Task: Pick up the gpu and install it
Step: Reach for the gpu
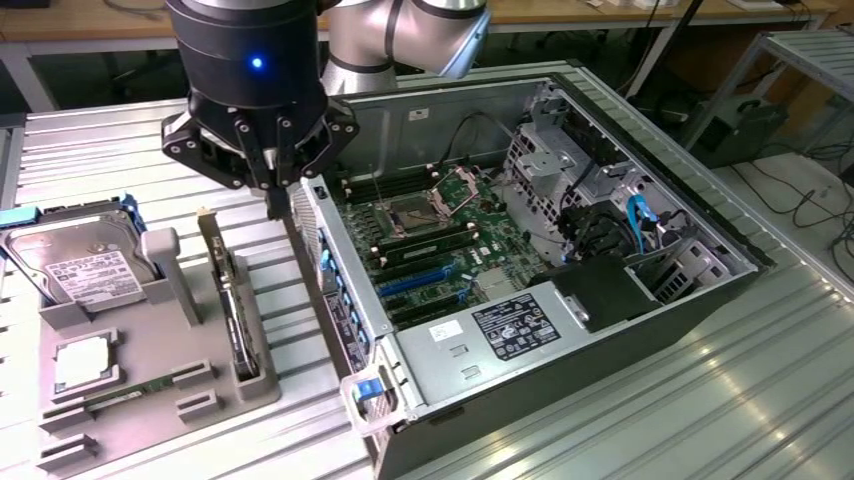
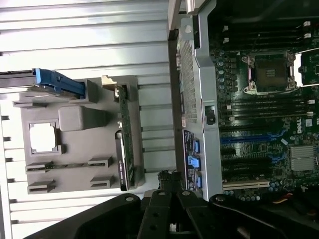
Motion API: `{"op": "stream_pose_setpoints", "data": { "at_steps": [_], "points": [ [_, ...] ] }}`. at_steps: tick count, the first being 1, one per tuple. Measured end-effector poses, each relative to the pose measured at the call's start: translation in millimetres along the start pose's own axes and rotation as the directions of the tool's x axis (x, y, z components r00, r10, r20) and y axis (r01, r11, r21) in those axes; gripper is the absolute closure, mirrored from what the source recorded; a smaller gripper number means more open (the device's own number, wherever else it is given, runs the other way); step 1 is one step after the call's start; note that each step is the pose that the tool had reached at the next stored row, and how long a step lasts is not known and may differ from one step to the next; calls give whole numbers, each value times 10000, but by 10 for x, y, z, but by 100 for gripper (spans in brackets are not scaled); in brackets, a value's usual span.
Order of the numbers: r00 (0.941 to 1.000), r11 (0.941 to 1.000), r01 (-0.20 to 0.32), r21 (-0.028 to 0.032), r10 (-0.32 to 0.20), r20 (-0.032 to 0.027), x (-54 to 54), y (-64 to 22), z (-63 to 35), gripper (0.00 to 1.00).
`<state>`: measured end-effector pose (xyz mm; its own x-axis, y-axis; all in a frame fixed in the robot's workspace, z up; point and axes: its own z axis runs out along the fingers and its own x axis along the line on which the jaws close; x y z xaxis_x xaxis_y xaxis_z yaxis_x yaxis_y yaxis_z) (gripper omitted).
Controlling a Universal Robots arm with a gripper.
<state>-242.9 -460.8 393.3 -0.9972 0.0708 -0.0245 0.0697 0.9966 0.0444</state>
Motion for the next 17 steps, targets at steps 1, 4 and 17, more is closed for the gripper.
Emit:
{"op": "stream_pose_setpoints", "data": {
  "at_steps": [1,4,17],
  "points": [
    [10000,10000,1,1,-1,-1,11,-9,-1,89],
    [10000,10000,2,1,-2,-1,41,-31,-3,89],
    [10000,10000,24,0,-24,-2,227,-13,-4,89]
  ]
}}
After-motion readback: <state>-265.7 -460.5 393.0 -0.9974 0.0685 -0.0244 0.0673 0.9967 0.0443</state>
